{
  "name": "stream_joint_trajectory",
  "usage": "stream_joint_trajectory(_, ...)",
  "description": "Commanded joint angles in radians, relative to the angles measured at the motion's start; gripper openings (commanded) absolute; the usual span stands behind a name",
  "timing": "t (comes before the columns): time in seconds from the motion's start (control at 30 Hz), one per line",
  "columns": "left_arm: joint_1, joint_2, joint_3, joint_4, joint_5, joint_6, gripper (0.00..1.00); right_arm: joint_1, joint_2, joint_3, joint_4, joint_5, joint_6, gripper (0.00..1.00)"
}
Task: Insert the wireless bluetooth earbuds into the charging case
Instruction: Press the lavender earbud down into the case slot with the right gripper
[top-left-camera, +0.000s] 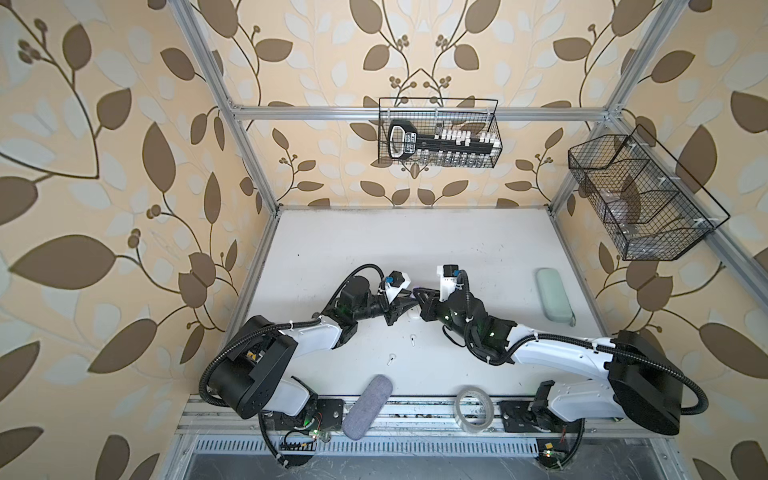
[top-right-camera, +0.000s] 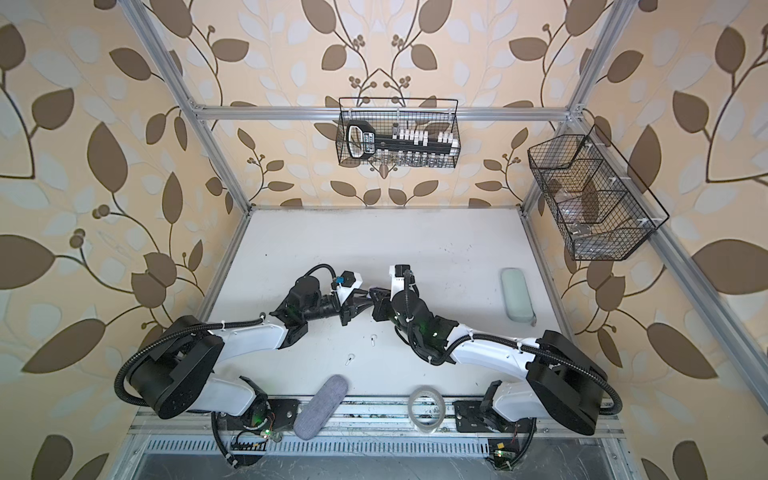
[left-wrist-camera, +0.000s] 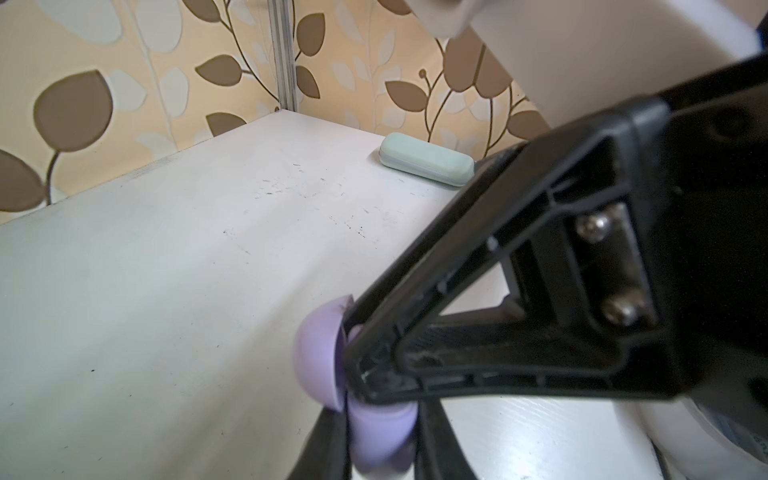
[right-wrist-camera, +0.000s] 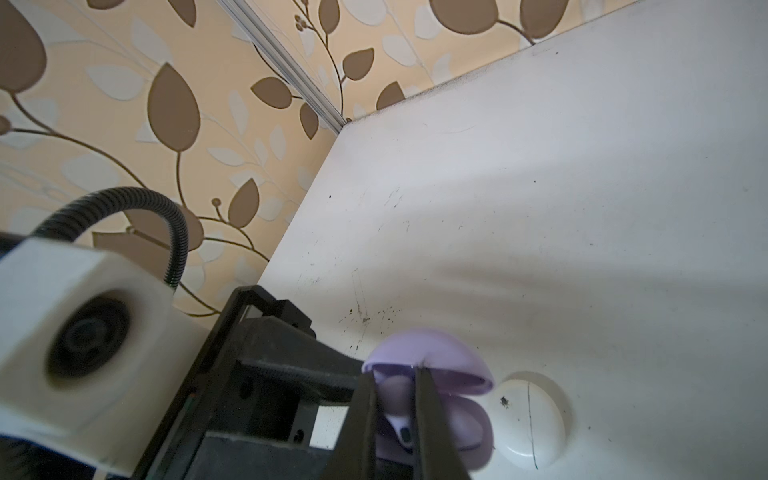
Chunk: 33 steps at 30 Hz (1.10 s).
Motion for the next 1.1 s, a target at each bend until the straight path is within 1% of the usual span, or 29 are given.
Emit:
stream_joint_trajectory(0.0,0.006,-0.036,0.018,0.099,0.024,-0.006,0.00,0.020,0.022,-0.012,-0.023,-0.025,0.013,0.13)
stream_joint_trajectory(0.37,0.008,-0.035,0.015,0.102,0.033,-0.003,0.00,0.022,0.026,-0.011,-0.024,-0.027,0.009,0.16)
stream_joint_trajectory(0.6,0.009,-0.036,0.015,0.102,0.037,-0.003,0.00,0.021,0.025,-0.008,-0.026,-0.026,0.004,0.24)
stream_joint_trajectory(0.87,0.009,-0.031,0.018,0.098,0.051,-0.003,0.00,0.015,0.021,-0.005,-0.027,-0.031,0.001,0.26)
stream_joint_trajectory(1.07,0.009,-0.028,0.021,0.090,0.066,-0.001,0.00,0.004,0.002,-0.003,-0.040,-0.034,-0.008,0.32)
